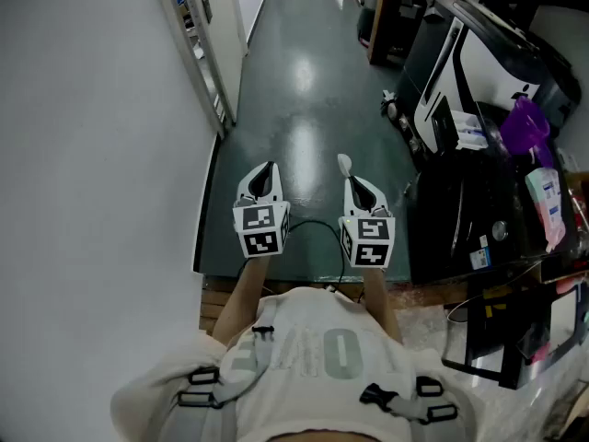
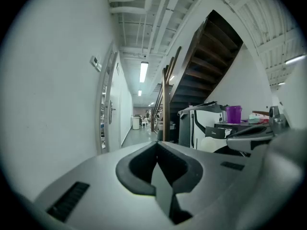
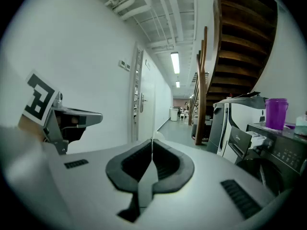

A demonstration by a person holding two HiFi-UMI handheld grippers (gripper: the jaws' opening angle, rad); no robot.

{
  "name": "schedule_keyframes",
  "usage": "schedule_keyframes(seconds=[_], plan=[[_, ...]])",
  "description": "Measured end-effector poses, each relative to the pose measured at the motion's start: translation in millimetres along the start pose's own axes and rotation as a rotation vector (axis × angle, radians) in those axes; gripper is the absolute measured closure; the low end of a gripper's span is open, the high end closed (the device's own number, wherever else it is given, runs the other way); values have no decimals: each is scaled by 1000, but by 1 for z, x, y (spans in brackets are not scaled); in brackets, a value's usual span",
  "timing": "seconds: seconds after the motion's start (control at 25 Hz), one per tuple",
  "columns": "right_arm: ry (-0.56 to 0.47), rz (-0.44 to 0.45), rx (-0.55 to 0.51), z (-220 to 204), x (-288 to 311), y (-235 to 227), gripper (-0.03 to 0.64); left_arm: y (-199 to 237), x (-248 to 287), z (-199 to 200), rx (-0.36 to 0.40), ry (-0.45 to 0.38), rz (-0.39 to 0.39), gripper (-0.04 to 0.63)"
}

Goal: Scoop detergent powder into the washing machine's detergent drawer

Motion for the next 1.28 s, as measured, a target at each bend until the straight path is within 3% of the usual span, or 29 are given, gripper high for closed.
schedule_keyframes(seconds=[0.24,0.64,0.96,1.28], plan=[[-40,-3,-26,10,11,-24,607,-2,16,19,37,-67,17,575],[-63,70,-30,8,17,-34,607,10,14,5,16,-55,43,575],[-102,83,-35,33,29,-43,607,23,13,44,45,-141,48,575],[-109,115,24,60,87,-61,606,50,79,73,91,-169,72,575]])
Point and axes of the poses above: the fingertips, and each gripper's own axes: x forward along the fingers, y to its left, z out of its top, the point moved 4 cm from there along -x, backward along the fingers, and after that the axes turned 11 degrees about y, right-handed, at the moved point
